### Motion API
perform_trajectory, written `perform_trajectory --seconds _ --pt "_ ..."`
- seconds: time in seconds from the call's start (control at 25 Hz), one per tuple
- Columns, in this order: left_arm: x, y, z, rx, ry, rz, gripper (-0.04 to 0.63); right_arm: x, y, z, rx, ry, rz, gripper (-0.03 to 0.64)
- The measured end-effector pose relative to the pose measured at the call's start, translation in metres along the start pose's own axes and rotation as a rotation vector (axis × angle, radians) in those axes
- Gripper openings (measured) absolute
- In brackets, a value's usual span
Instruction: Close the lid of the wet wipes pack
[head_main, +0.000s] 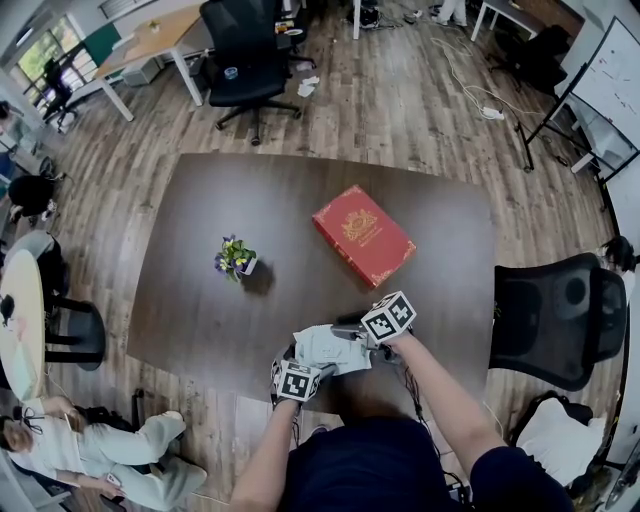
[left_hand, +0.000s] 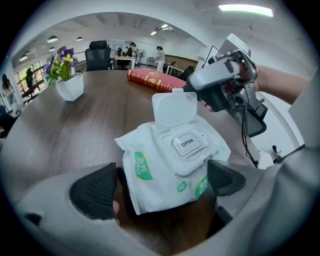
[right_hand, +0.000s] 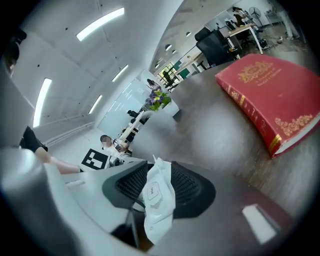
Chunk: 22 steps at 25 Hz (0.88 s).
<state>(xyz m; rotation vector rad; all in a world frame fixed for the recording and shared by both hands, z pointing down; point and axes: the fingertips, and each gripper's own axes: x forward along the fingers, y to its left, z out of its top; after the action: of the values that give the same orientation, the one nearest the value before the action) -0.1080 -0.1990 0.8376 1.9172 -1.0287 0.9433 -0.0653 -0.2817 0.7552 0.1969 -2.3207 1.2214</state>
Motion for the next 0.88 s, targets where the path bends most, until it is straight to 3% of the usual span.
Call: perform_trajectory --seconds 0.52,0.88 --pt "0.0 -0.001 -0.001 -0.001 -0.014 0.0 0.568 0.005 0.036 -0.025 -0.067 0.044 0.05 0.133" --pt "0.0 -0.002 0.0 -0.003 -0.013 0.001 0.568 0.018 0.032 -0.063 -0.108 0.112 -0.045 0.098"
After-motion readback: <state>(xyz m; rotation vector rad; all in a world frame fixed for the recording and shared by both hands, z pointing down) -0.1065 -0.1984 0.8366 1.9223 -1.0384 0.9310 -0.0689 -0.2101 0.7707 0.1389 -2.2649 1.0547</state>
